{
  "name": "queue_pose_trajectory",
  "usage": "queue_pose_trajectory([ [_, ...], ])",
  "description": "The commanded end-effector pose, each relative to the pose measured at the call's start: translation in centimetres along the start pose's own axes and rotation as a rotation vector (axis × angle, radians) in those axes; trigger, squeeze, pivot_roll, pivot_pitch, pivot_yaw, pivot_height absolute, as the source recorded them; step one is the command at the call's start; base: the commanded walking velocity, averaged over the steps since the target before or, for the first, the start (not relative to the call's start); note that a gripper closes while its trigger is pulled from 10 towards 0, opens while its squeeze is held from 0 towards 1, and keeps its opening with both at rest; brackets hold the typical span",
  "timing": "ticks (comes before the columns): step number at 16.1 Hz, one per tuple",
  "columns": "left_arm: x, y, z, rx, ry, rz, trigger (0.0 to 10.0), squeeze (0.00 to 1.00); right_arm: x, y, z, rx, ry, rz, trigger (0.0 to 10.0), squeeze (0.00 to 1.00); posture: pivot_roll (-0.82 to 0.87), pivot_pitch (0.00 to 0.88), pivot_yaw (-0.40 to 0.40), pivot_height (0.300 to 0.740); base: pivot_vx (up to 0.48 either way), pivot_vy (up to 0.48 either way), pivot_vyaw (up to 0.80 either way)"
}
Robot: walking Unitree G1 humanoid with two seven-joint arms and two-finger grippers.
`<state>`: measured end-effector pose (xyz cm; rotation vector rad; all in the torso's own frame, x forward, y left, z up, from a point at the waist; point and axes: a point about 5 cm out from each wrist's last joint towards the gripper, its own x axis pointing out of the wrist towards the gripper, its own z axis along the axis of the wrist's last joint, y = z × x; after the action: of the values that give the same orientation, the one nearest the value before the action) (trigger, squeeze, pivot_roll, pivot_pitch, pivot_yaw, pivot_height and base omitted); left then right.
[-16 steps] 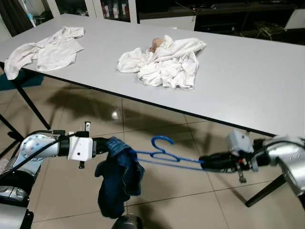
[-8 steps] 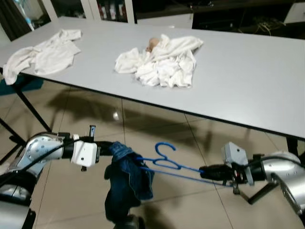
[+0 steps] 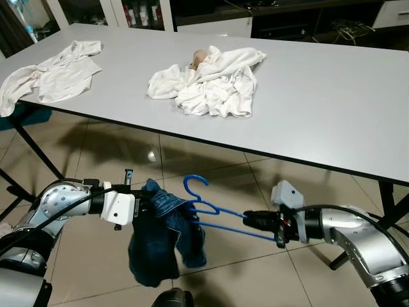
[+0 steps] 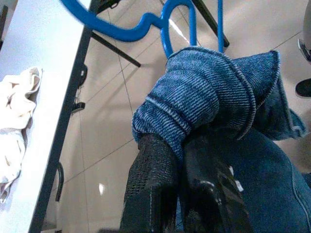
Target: Hang hanger
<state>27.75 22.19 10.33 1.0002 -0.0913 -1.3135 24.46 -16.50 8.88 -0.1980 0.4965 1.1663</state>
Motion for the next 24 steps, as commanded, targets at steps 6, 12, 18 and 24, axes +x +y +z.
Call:
queue_pose_trajectory([
  [6,0.2,1.0,0.0,-0.049,-0.02,0.127,0.0,0.0,2.3,1.1,1.8,0.105,-0.135,-0.072,0.0,0.0,-0.03,0.029,0.122,0.74,0.0,0.0,0.0],
  [12,1.1,3.0,0.6,-0.134,-0.096,0.412,0.0,0.0,2.8,2.6,2.6,0.19,-0.434,-0.017,0.0,0.0,-0.02,0.024,0.125,0.74,0.0,0.0,0.0],
  [18,-1.5,5.5,0.5,-0.075,-0.024,0.581,0.0,0.0,2.0,2.2,3.1,0.097,-0.495,-0.017,0.0,0.0,-0.01,0.011,0.115,0.74,0.0,0.0,0.0],
  [24,-3.1,9.4,1.9,0.025,-0.028,0.713,0.0,0.0,2.6,2.2,3.9,0.005,-0.546,-0.018,0.0,0.0,-0.01,0.002,0.114,0.74,0.0,0.0,0.0],
])
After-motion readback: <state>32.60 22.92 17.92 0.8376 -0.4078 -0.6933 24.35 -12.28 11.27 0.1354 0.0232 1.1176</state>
